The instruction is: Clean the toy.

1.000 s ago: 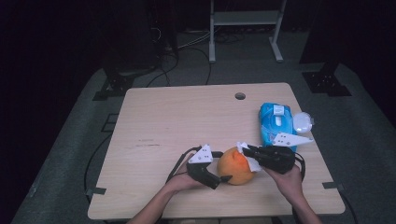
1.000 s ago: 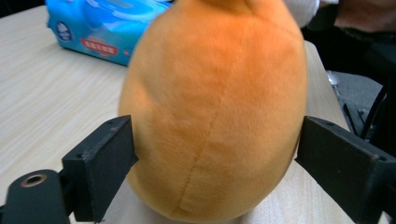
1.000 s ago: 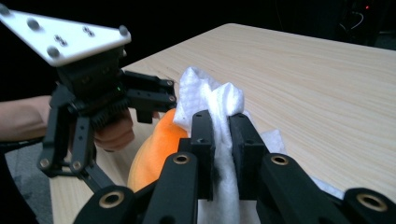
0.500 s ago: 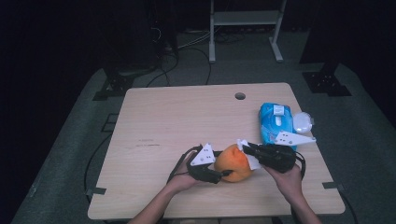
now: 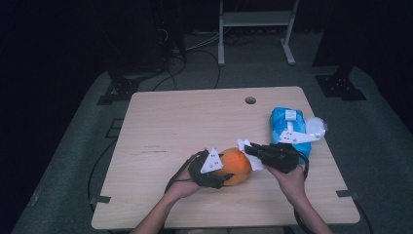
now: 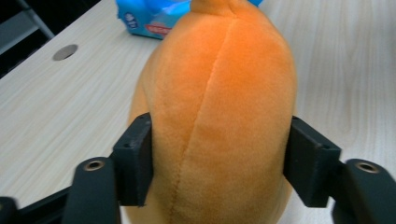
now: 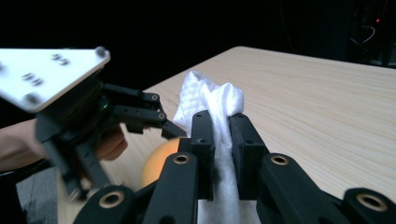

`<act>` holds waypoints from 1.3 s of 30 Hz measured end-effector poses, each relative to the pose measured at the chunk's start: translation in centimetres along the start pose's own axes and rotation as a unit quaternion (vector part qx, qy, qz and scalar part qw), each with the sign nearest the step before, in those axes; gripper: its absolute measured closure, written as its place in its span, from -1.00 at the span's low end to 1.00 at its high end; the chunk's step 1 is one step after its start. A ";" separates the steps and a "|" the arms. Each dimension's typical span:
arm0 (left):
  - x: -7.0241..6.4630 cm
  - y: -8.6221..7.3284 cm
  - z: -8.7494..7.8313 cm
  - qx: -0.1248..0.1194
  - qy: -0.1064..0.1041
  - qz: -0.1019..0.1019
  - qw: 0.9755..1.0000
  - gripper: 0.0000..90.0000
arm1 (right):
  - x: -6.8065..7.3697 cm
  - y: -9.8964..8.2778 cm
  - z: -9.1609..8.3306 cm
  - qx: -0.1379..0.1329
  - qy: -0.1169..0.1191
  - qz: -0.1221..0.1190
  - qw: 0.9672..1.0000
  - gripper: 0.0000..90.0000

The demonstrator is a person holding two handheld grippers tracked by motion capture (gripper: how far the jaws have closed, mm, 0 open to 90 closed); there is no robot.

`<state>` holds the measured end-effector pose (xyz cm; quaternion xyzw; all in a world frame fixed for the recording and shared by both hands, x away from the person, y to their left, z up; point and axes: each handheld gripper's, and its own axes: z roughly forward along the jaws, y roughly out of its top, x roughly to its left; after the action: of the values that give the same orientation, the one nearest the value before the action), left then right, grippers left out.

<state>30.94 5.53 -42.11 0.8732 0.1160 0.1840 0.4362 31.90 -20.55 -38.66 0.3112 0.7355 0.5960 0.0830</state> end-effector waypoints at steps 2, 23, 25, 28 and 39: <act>-0.2 0.2 0.0 0.006 -0.012 0.003 1.000 -0.38 | -0.2 -0.1 0.8 0.016 0.001 -0.001 1.000 0.79; 0.9 0.3 -1.3 -0.028 -0.170 -0.064 0.983 -0.24 | -1.3 -3.1 -0.5 0.082 0.025 0.032 0.996 0.77; 1.0 0.6 -1.5 -0.038 -0.172 -0.067 0.982 -0.37 | -1.1 -3.7 -0.3 0.095 0.035 0.027 0.995 0.77; 1.3 0.7 -1.0 -0.058 -0.135 -0.089 0.985 -0.62 | -0.9 -4.1 -0.4 0.101 0.072 0.031 0.992 0.77; 0.0 -0.1 2.0 -0.029 -0.153 -0.084 0.984 -0.58 | -0.4 -4.7 -1.4 0.116 0.090 0.013 0.989 0.77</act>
<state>31.76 4.18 -43.29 0.8652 0.1151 0.0138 0.4878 29.90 -22.37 -42.72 0.2736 0.7999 0.5334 -0.0276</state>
